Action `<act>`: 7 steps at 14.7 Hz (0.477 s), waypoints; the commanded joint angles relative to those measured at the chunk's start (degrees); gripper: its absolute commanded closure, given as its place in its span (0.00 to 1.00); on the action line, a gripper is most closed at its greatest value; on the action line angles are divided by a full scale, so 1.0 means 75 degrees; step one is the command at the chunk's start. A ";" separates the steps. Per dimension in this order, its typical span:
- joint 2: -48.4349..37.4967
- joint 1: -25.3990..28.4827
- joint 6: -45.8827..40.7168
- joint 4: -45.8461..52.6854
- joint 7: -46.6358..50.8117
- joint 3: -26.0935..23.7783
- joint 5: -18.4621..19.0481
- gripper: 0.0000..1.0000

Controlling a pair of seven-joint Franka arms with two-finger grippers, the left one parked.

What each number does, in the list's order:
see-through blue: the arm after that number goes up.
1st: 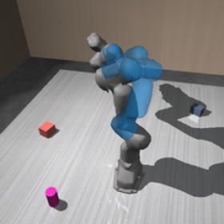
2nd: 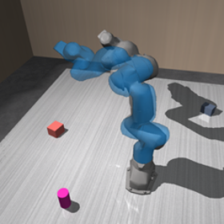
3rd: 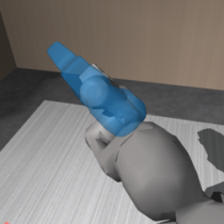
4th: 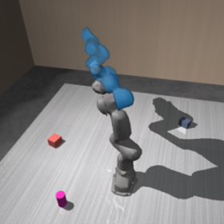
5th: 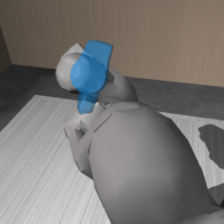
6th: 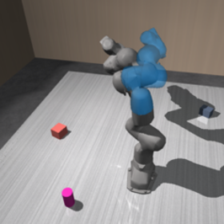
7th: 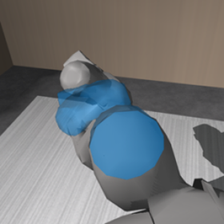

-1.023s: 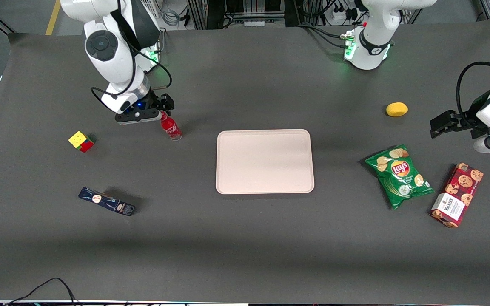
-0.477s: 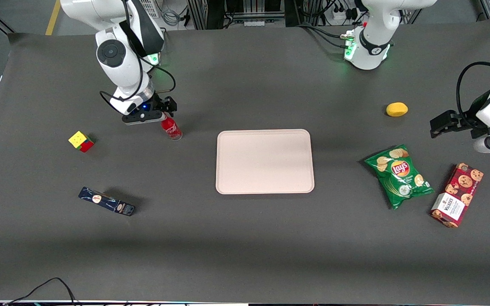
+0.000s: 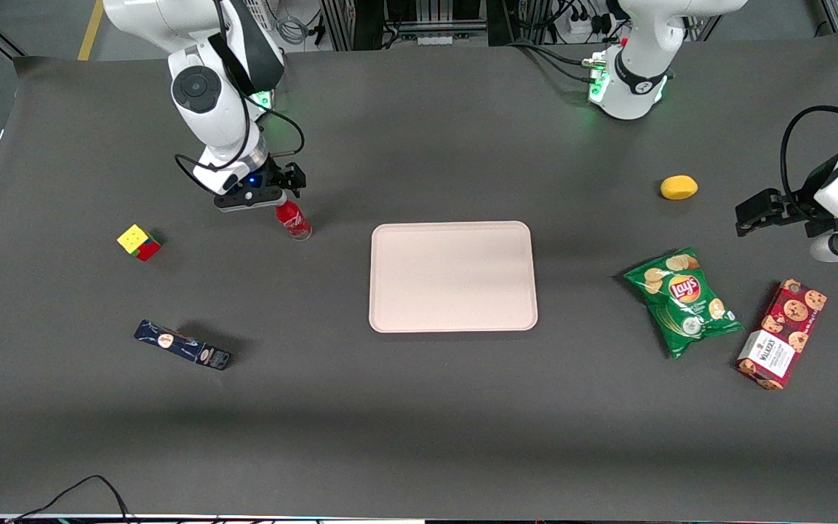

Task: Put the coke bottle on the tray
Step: 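Close the right gripper around the bottle's neck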

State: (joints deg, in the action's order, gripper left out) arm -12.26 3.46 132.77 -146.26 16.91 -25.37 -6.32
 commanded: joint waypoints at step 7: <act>-0.0159 -0.0016 0.0226 -0.0186 -0.0017 -0.0063 -0.0200 0.34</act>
State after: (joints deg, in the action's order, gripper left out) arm -12.26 3.46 132.97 -146.41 16.91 -25.37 -6.34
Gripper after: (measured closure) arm 0.233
